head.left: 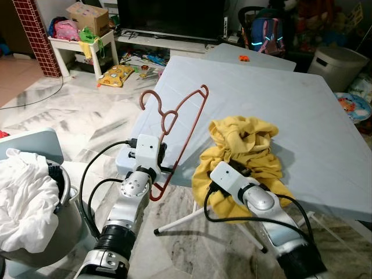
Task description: Hang hanger
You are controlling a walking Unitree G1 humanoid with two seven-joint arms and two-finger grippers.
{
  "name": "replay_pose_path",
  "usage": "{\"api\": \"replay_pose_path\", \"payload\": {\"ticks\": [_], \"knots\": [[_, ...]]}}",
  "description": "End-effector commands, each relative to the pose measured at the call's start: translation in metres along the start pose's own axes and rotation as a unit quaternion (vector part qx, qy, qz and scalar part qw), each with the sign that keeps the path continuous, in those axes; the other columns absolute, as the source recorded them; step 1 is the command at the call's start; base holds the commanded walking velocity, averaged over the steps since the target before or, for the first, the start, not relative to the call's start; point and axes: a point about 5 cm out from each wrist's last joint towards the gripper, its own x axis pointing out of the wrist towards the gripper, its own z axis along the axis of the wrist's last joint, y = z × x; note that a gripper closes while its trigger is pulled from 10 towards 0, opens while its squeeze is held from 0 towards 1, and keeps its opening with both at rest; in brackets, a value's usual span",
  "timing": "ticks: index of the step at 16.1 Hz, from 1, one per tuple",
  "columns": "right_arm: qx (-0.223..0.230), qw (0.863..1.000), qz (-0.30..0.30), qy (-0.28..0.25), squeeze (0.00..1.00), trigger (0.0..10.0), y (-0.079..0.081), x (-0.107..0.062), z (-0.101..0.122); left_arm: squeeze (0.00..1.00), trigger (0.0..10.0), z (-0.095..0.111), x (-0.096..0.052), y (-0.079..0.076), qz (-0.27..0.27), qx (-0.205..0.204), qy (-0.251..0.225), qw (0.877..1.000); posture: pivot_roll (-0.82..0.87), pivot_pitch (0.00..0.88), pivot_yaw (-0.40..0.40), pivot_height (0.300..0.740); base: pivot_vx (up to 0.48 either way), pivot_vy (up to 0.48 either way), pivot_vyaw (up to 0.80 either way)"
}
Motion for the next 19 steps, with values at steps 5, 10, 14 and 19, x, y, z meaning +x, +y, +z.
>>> {"api": "replay_pose_path", "payload": {"ticks": [5, 10, 14, 19], "knots": [[0.013, 0.997, -0.052, 0.046, 0.00, 0.0, -0.030, -0.002, -0.028, 0.00, 10.0, -0.021, -0.004, -0.002, 0.004, 0.002, 0.049, 0.999, 0.18, 0.000, -0.099, 0.740, 0.000, 0.000, 0.00], [0.055, 0.993, -0.079, 0.070, 0.00, 0.0, -0.043, -0.007, -0.046, 0.00, 10.0, -0.028, -0.008, -0.001, 0.016, -0.009, 0.058, 0.998, 0.19, 0.000, -0.133, 0.740, 0.000, 0.000, 0.00], [0.104, 0.990, -0.063, 0.071, 0.00, 0.0, -0.034, -0.003, -0.050, 0.00, 10.0, -0.026, -0.004, 0.004, 0.026, -0.001, 0.057, 0.998, 0.21, 0.000, -0.151, 0.740, 0.000, 0.000, 0.00], [0.165, 0.980, -0.108, 0.015, 0.00, 0.0, -0.082, 0.024, 0.007, 0.00, 10.0, -0.020, 0.002, 0.014, 0.044, -0.001, 0.055, 0.998, 0.21, 0.000, -0.156, 0.740, 0.000, 0.000, 0.00]]}}
